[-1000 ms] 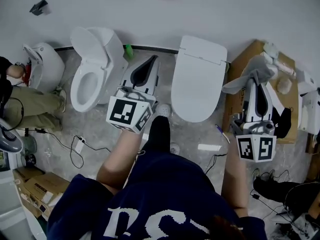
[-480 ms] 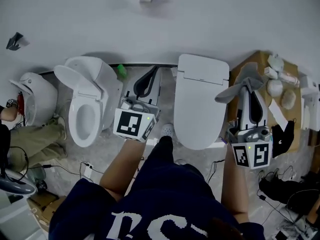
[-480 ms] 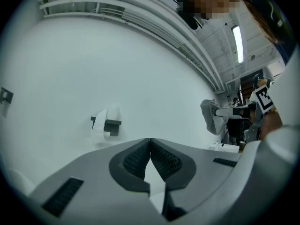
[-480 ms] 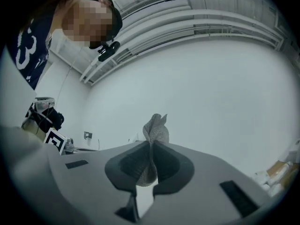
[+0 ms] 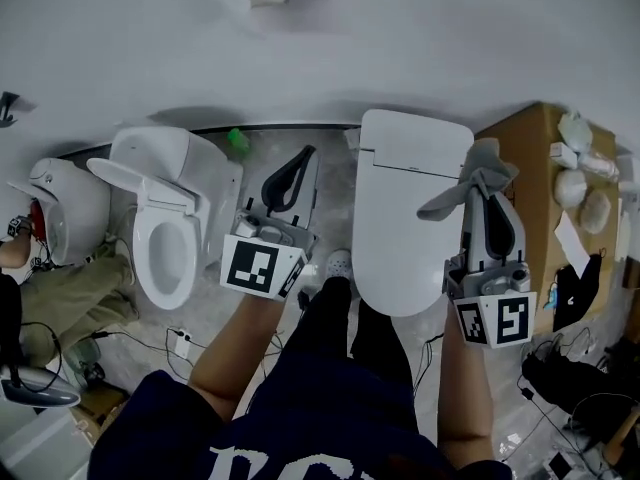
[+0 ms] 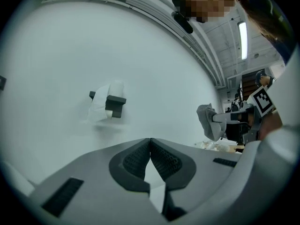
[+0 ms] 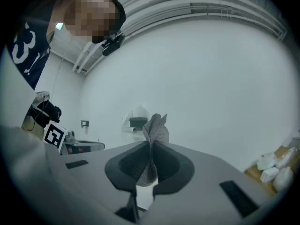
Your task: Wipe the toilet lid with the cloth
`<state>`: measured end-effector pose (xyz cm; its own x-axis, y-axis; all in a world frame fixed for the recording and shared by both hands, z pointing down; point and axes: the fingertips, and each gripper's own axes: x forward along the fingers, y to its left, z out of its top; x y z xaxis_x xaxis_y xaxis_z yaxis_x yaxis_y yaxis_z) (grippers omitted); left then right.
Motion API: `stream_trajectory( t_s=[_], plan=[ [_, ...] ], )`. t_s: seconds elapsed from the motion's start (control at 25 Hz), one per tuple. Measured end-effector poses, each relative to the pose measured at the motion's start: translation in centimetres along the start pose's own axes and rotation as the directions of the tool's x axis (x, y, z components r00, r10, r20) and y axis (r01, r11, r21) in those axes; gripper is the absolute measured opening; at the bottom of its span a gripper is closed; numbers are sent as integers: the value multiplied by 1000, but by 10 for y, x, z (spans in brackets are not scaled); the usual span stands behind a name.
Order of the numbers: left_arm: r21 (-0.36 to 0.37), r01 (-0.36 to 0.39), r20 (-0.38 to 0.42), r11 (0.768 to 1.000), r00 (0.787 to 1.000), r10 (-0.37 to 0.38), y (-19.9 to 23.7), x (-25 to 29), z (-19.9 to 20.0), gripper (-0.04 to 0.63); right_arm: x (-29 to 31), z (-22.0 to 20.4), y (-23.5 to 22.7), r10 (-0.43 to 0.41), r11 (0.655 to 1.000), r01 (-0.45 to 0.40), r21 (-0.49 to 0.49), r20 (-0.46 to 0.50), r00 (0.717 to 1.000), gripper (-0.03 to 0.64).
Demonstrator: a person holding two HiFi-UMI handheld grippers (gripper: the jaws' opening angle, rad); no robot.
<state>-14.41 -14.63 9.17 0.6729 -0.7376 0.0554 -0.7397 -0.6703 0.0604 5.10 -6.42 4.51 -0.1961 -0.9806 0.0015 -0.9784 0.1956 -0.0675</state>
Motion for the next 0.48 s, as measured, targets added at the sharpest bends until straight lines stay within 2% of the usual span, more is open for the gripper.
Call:
stream_trajectory(
  t_s=[0.28,0.48],
  plan=[
    [-21,-54,-13,998,998,53,12,36,-63,20,49,-96,-10,100,994,-95,53,-116,988,41],
    [-55,-96,12,994,995,97,19,64,-111,20,79,-189,-23,135,985,-109,131,-212,968,41]
  ],
)
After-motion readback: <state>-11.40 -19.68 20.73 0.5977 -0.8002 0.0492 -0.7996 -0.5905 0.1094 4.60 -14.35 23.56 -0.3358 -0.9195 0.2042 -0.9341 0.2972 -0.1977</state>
